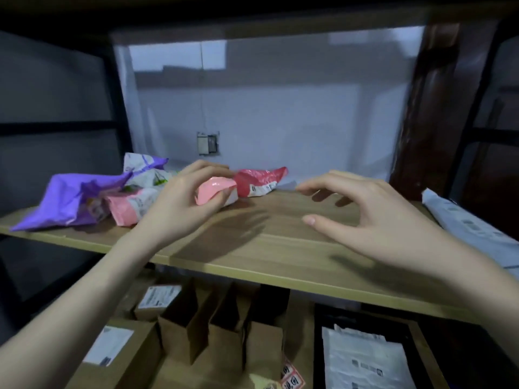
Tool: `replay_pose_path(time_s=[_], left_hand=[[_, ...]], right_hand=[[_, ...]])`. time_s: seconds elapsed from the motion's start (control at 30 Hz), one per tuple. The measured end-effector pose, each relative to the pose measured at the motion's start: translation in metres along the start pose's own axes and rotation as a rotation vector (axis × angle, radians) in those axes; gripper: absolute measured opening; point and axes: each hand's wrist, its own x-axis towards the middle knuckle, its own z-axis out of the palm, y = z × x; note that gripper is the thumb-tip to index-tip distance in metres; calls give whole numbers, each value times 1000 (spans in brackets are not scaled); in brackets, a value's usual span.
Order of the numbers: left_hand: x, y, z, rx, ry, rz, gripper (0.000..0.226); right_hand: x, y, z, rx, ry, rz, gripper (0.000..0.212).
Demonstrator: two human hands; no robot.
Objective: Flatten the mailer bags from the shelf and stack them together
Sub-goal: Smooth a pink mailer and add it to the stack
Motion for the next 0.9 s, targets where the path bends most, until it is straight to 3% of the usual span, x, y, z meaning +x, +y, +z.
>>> replay_pose_path(time_s=[0.1,0.3,0.37,0.43,0.63,0.73,0.9], left_hand=[[11,-23,1,71,-19,-115,39],[31,-60,35,243,-135,-166,68],[36,-69,47,345,-174,-169,62],[41,-73,56,359,-102,-153,41],[45,-42,43,-57,245,-193,4],[52,-13,34,-312,318,-198,8],[73,19,55,-699,230,-209,28]], right_hand=[[24,5,5,-7,12,13,28],[51,18,22,-20,-12,32,28],[53,22,26,-28,-19,31,29],[53,24,25,-36,-23,32,30],[46,37,12,-83,0,65,22],[45,50,8,-62,40,164,30],[52,71,2,148,128,407,39]])
